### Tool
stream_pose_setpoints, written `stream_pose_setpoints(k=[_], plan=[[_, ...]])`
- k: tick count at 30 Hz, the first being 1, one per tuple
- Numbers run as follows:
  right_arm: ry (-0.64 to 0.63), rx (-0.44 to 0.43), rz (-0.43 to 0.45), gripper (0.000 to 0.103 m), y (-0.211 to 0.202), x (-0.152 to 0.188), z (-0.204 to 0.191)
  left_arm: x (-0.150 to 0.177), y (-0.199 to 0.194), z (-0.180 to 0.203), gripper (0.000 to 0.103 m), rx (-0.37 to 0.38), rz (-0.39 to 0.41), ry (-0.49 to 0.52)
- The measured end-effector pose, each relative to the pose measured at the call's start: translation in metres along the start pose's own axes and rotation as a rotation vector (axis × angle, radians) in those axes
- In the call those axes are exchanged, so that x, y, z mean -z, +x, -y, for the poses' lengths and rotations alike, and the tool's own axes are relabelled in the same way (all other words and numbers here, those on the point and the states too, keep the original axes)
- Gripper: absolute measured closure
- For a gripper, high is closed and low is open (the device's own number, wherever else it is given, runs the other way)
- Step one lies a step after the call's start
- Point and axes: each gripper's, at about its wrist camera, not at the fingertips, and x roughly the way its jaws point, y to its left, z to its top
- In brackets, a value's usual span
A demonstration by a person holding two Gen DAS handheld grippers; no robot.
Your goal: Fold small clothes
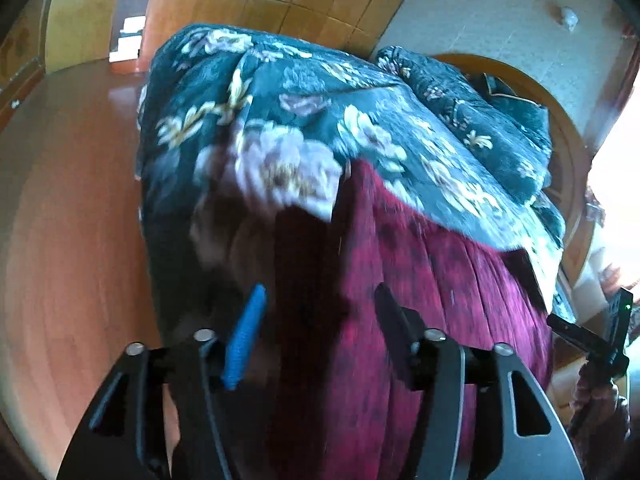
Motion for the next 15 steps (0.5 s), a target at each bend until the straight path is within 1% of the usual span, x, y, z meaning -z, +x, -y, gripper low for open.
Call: stream_pose_setpoints(k=[1,3,6,7,9,11,12,13,14,15], plan=[[-0.008,-0.022,-0.019,0.057,-0.009,0.014,0.002,0.008,-0.005,-0.004,0.044,0.013,-0.004,-0.008],[-0.024,-0.032,-0.047,0.054,-0.020,0.036,0.002,0.028,-0.014,-0.013,0.040,0.042,-0.021,-0.048],[-0.017,-0.046,-0.084,0.052,-0.027,0.065,0.003,0.055,-0.020,-0.022,0.038,0.067,-0.038,-0.092],[-0.004,-0.058,-0.100,0.052,-0.027,0.075,0.005,0.061,-0.021,-0.024,0.038,0.074,-0.039,-0.104],[0.011,-0.050,-0.115,0.052,-0.024,0.089,0.007,0.069,-0.022,-0.024,0.038,0.087,-0.045,-0.124],[0.025,-0.049,-0.133,0.053,-0.018,0.099,0.008,0.072,-0.023,-0.021,0.039,0.085,-0.041,-0.121],[0.026,-0.047,-0.140,0.065,-0.016,0.100,0.008,0.072,-0.023,-0.018,0.056,0.089,-0.042,-0.112],[0.023,-0.042,-0.140,0.077,-0.015,0.102,0.006,0.071,-0.022,-0.016,0.066,0.095,-0.049,-0.101],[0.020,-0.030,-0.136,0.082,-0.015,0.102,0.004,0.070,-0.020,-0.012,0.076,0.092,-0.058,-0.085],[0.018,-0.025,-0.128,0.089,-0.020,0.100,0.001,0.069,-0.022,-0.009,0.082,0.072,-0.053,-0.070]])
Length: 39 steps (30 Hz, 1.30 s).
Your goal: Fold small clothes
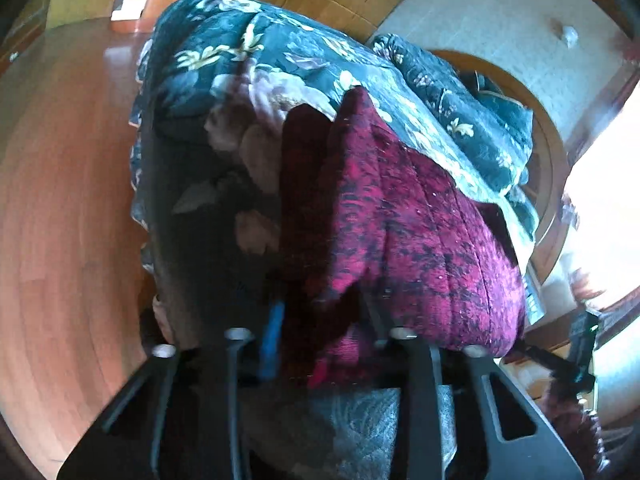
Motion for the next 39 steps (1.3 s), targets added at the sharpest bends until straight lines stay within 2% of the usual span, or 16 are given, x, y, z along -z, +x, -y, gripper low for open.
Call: stream_pose_setpoints(k=[5,10,14,16,17,18,19,20,23,24,26,28,30,31,34,39], plan=[[-0.004,0.001,0.072,0.094,-0.034,0.000,0.001,0.001,0.003,0.012,0.082,-0.111,-0.011,0.071],[0.011,0.078,-0.022,0.094,0.007,0.012,0.015,0.002,0.004,0.014,0.082,-0.162,-0.023,0.066],[-0.003,0.101,-0.003,0.094,0.011,0.015,0.011,0.003,-0.008,0.025,0.081,-0.217,0.013,0.116],[-0.022,0.110,0.000,0.092,0.006,0.016,0.010,0.004,-0.017,0.026,0.075,-0.235,0.047,0.121],[-0.031,0.113,0.001,0.089,0.004,0.018,0.007,0.005,-0.021,0.026,0.068,-0.240,0.064,0.121],[-0.043,0.121,0.006,0.081,0.001,0.017,0.003,0.007,-0.024,0.026,0.060,-0.240,0.076,0.119],[-0.060,0.139,0.025,0.072,-0.006,0.017,0.000,0.009,-0.029,0.025,0.057,-0.239,0.083,0.112],[-0.078,0.151,0.046,0.068,-0.013,0.018,-0.004,0.010,-0.031,0.024,0.054,-0.244,0.089,0.107],[-0.121,0.164,0.101,0.046,-0.029,0.020,-0.017,0.014,-0.040,0.018,0.053,-0.213,0.110,0.090],[-0.139,0.163,0.121,0.035,-0.034,0.021,-0.023,0.016,-0.042,0.015,0.053,-0.205,0.112,0.077],[-0.195,0.144,0.145,0.025,-0.037,0.023,-0.043,0.018,-0.045,0.007,0.053,-0.160,0.112,0.043],[-0.254,0.124,0.155,0.011,-0.033,0.024,-0.065,0.021,-0.046,0.002,0.053,-0.138,0.109,0.028],[-0.309,0.091,0.157,0.008,-0.025,0.026,-0.089,0.023,-0.044,-0.003,0.053,-0.121,0.103,0.021],[-0.320,0.077,0.152,0.004,-0.020,0.025,-0.097,0.023,-0.042,-0.005,0.053,-0.101,0.091,0.014],[-0.323,0.018,0.116,0.002,0.000,0.023,-0.116,0.025,-0.033,-0.011,0.053,-0.026,0.057,-0.009],[-0.221,-0.033,0.030,0.002,0.040,0.011,-0.108,0.019,-0.019,-0.012,0.053,0.055,0.043,-0.010]])
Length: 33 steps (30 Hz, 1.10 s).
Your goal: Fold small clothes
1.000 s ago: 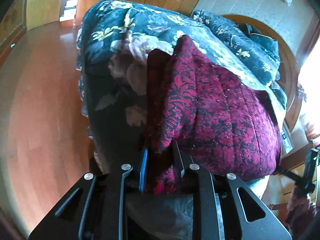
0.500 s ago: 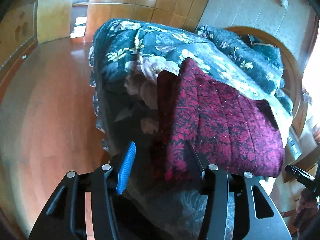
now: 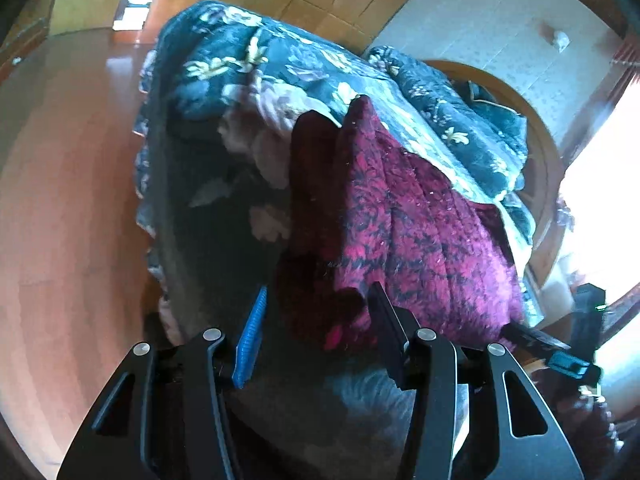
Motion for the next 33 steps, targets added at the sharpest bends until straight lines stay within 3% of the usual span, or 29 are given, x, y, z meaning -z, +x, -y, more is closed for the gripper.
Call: stream_pose_setpoints(k=[3,4,5,6,8,10,12,17,19,21,23,27,33], plan=[[0.057,-0.043,-0.022,0.002,0.011,0.004,0.015,-0.002,0.009,0.001,0.055,0.054,-0.029,0.006],[0.076,-0.059,-0.034,0.002,0.014,0.005,0.019,-0.002,0.012,0.002,0.062,0.069,-0.046,0.009],[0.092,-0.076,-0.051,0.002,0.017,0.006,0.024,0.000,0.014,0.005,0.080,0.093,-0.057,0.022],[0.106,-0.096,-0.068,0.002,0.020,0.007,0.029,0.001,0.012,0.008,0.090,0.088,-0.047,0.034],[0.118,-0.111,-0.089,0.002,0.022,0.004,0.033,0.004,0.001,0.015,0.092,0.075,-0.014,0.075],[0.103,-0.106,-0.118,0.002,0.023,0.000,0.034,0.010,0.001,0.018,0.092,0.010,-0.014,0.120],[0.086,-0.098,-0.131,0.002,0.026,-0.001,0.034,0.016,0.017,0.008,0.092,-0.041,-0.072,0.106],[0.081,-0.088,-0.112,0.002,0.026,-0.002,0.036,0.012,0.014,0.009,0.089,-0.037,-0.066,0.065],[0.080,-0.088,-0.103,0.002,0.029,0.002,0.031,0.005,0.004,0.013,0.080,-0.058,-0.040,0.072],[0.083,-0.084,-0.100,0.002,0.030,-0.001,0.032,-0.008,-0.005,0.019,0.068,-0.087,0.011,0.103],[0.082,-0.082,-0.094,0.002,0.027,0.004,0.030,-0.024,-0.010,0.022,0.059,-0.070,0.033,0.106],[0.083,-0.080,-0.084,0.002,0.026,0.006,0.029,-0.063,-0.001,0.029,0.059,-0.073,0.056,0.127],[0.081,-0.087,-0.080,0.002,0.026,0.007,0.029,-0.113,0.044,0.044,0.059,-0.041,0.006,0.140]])
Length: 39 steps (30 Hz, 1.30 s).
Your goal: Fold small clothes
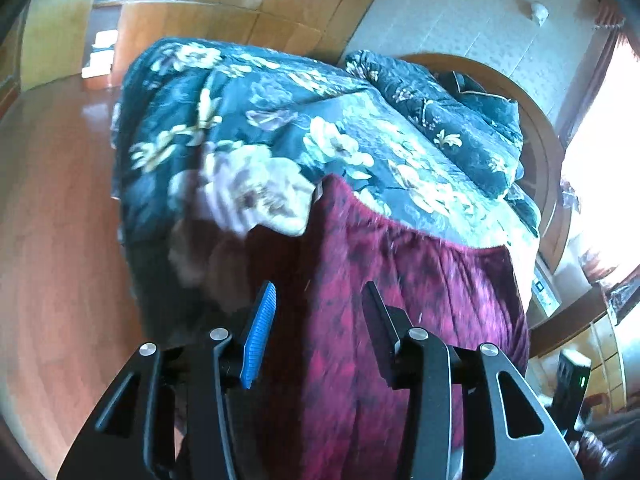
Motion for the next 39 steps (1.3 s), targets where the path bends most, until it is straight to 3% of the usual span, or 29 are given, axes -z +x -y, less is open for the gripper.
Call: stream_pose_setpoints(k=[4,5,6,8,10,11,14,16,20,30,35,39], plan=[[0.000,-0.004,0.001,0.002,-0.001,0.001,0.002,-0.023,0.035,0.004,0.059,0.021,-0.050,-0.020],[0.000,-0.006,0.001,0.002,-0.001,0.001,0.002,-0.028,0.046,0.005,0.070,0.017,-0.072,-0.020],[0.000,-0.006,0.000,0.002,-0.001,0.001,0.002,-0.028,0.049,0.006,0.092,0.005,-0.078,-0.015],[0.003,-0.006,0.001,0.002,-0.001,0.001,0.003,-0.031,0.049,0.009,0.097,-0.056,-0.039,-0.005],[0.005,-0.007,0.003,0.002,-0.002,0.001,0.003,-0.027,0.043,0.008,0.097,-0.106,-0.004,-0.003],[0.003,-0.006,0.006,0.002,-0.002,0.002,0.002,-0.024,0.045,0.006,0.097,-0.167,-0.005,0.003],[0.000,-0.006,0.013,0.002,0.000,0.003,0.002,-0.008,0.077,-0.006,0.097,-0.303,-0.087,0.028],[-0.002,-0.006,0.012,0.002,0.000,0.003,0.002,-0.001,0.087,-0.009,0.097,-0.326,-0.107,0.024],[-0.001,-0.008,0.009,0.002,-0.001,0.003,0.004,-0.006,0.071,0.006,0.093,-0.371,-0.050,0.029],[-0.013,-0.043,-0.030,0.002,-0.019,-0.014,0.006,0.005,0.021,0.058,0.093,-0.422,0.123,0.153],[-0.023,-0.035,0.083,0.002,-0.055,-0.041,0.009,0.015,0.017,0.072,0.093,-0.395,0.136,0.180],[-0.007,0.055,0.166,0.003,-0.067,-0.071,0.020,0.021,0.024,0.077,0.093,-0.389,0.117,0.192]])
